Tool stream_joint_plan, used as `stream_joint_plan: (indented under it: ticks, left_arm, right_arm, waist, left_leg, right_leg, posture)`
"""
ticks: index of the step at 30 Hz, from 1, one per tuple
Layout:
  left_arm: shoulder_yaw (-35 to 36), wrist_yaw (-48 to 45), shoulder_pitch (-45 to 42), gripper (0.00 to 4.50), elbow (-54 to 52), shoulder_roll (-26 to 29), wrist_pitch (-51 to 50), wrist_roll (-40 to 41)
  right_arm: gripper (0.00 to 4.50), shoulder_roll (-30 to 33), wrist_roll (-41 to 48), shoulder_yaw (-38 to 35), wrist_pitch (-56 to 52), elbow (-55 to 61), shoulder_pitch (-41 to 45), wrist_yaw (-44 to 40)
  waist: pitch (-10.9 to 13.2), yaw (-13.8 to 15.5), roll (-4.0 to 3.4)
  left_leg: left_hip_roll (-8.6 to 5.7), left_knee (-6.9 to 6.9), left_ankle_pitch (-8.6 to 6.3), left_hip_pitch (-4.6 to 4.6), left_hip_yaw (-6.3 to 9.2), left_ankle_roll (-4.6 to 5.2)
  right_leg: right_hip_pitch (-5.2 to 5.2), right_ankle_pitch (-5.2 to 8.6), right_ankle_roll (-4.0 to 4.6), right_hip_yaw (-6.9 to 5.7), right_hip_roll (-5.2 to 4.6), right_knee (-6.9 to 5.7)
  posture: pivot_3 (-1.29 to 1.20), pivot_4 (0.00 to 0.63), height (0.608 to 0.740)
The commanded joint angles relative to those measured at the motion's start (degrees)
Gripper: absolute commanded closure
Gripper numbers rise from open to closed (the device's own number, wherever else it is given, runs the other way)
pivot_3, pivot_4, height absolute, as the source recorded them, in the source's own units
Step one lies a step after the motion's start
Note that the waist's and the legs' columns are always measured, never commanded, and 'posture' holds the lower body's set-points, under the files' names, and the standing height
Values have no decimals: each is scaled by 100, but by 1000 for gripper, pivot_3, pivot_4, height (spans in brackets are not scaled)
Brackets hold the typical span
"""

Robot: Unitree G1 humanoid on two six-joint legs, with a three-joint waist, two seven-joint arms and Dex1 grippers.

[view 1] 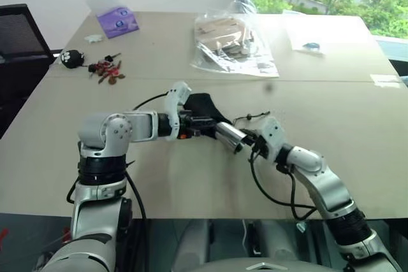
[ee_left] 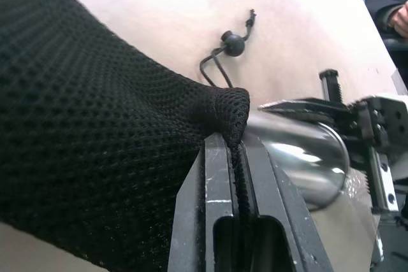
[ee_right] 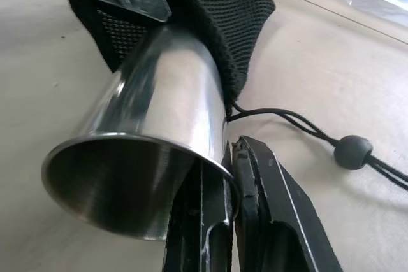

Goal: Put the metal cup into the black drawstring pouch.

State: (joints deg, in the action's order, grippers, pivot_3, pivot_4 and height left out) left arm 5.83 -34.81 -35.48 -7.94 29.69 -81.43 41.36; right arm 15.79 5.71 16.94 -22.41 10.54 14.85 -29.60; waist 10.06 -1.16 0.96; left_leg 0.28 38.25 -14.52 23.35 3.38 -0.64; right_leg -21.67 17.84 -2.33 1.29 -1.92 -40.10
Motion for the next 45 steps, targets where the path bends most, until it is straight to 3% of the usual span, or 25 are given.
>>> stream_joint_plan:
  ticks: [1, 6, 12, 14, 17, 21, 23, 25, 27, 30, 32, 35, 39, 43, 45]
  left_arm:
    - [-110, -181, 83, 4500, -549, -10, 106, 270]
    - [-60, -286, 347, 4500, -1137, -54, 274, 531]
    - [139, -219, 566, 4500, -1567, -127, 221, 800]
    - [221, -145, 606, 4500, -1616, -179, 177, 851]
    - [334, -32, 705, 4500, -1724, -253, 153, 900]
    - [443, 91, 764, 4500, -1831, -419, 126, 1014]
    - [468, 120, 758, 4500, -1871, -466, 116, 1089]
    - [488, 94, 767, 4500, -1939, -484, 116, 1200]
    - [519, 25, 813, 4500, -2021, -548, 224, 1334]
    - [526, 37, 831, 4500, -2089, -612, 300, 1437]
    - [552, 102, 817, 4500, -2079, -670, 341, 1460]
    - [567, 164, 789, 4500, -2002, -708, 421, 1417]
    - [618, 167, 805, 4500, -1931, -812, 539, 1446]
    - [784, 215, 899, 4500, -1701, -921, 616, 1475]
    - [858, 213, 923, 4500, -1534, -885, 696, 1434]
  right_arm:
    - [4444, -287, 24, -15, -359, -221, 192, 177]
    - [4444, -1098, 562, -408, -941, -714, 621, 394]
    - [4444, -2361, 1763, -1659, -1539, -1583, 1182, 909]
    - [4444, -2208, 1174, -1268, -854, -1782, 1280, 882]
    - [4444, -1148, -1149, 550, 1498, -2205, 1515, 1008]
    - [4444, -1013, -1409, 742, 2489, -2761, 1602, 1039]
    - [4444, -1267, -963, 472, 2041, -2845, 1584, 879]
    - [4444, -1982, 594, -424, 495, -2575, 1552, 768]
    - [4444, -2389, 1398, -1040, -71, -2417, 1681, 813]
    - [4444, -1505, -684, 291, 1284, -2725, 1926, 816]
    - [4444, -1210, -1223, 672, 1897, -2962, 2028, 871]
    - [4444, -1301, -955, 511, 1911, -2973, 2017, 694]
    - [4444, -1680, -66, -77, 1025, -2576, 1856, 500]
    - [4444, -1565, 127, -204, 385, -2007, 1713, 337]
    - [3783, -1426, 199, -259, 99, -1634, 1633, 290]
  waist:
    - [0, 9, 0]
    - [0, -27, 0]
    - [0, -102, 0]
    - [1, -106, -1]
    - [4, -112, -4]
    - [3, -123, -1]
    - [3, -135, -1]
    - [3, -140, -1]
    - [2, -136, -1]
    - [5, -83, -5]
    - [4, -69, -3]
    - [1, -109, 1]
    - [2, -131, 1]
    - [2, -107, 1]
    - [2, -83, 1]
  left_leg:
    - [0, 1, 0, 1, 2, 0]
    - [3, -3, 0, 1, 2, 0]
    - [4, -6, 0, 4, 4, 0]
    - [3, -7, 0, 1, 2, 0]
    - [-5, -12, -1, 3, -1, 1]
    - [-3, -8, 0, 15, 4, 0]
    - [5, -10, 0, 14, 5, -1]
    - [8, -10, 0, 14, 4, -2]
    - [17, -10, 0, 14, 7, -3]
    - [3, -8, 0, 22, 17, -3]
    - [-16, -1, 0, 25, 17, 0]
    - [-7, 0, 0, 24, 16, 0]
    - [9, -9, 1, 21, 16, -4]
    - [1, -6, 1, 26, 16, -3]
    - [-1, -3, 1, 27, 18, -2]
  right_leg:
    - [0, 0, 0, -2, 1, 0]
    - [-3, 0, 1, 2, 2, -2]
    - [-5, -1, 2, 0, 0, 1]
    - [-5, -1, 2, 0, 0, 0]
    - [-8, -1, 1, 1, 0, 6]
    - [-15, -1, 0, -4, -1, 10]
    - [-14, -1, 1, -1, 0, 8]
    - [-14, -1, 1, 0, 0, 7]
    - [-13, -3, 4, 1, -8, 6]
    - [-13, -4, 6, -2, -5, 15]
    - [-13, -7, -2, -12, -9, 20]
    - [-12, -9, -5, -13, -4, 19]
    - [-14, -9, -3, -6, -1, 14]
    - [-14, -9, -3, -6, -3, 19]
    - [-13, -9, -3, -7, -5, 20]
  posture:
    - [0, 150, 740]
    - [0, 150, 740]
    - [0, 150, 740]
    - [0, 150, 740]
    - [0, 150, 740]
    - [0, 150, 740]
    - [0, 150, 740]
    - [0, 150, 740]
    - [0, 150, 740]
    - [0, 150, 740]
    - [0, 150, 740]
    - [0, 150, 740]
    - [0, 150, 740]
    - [0, 150, 740]
    - [0, 150, 740]
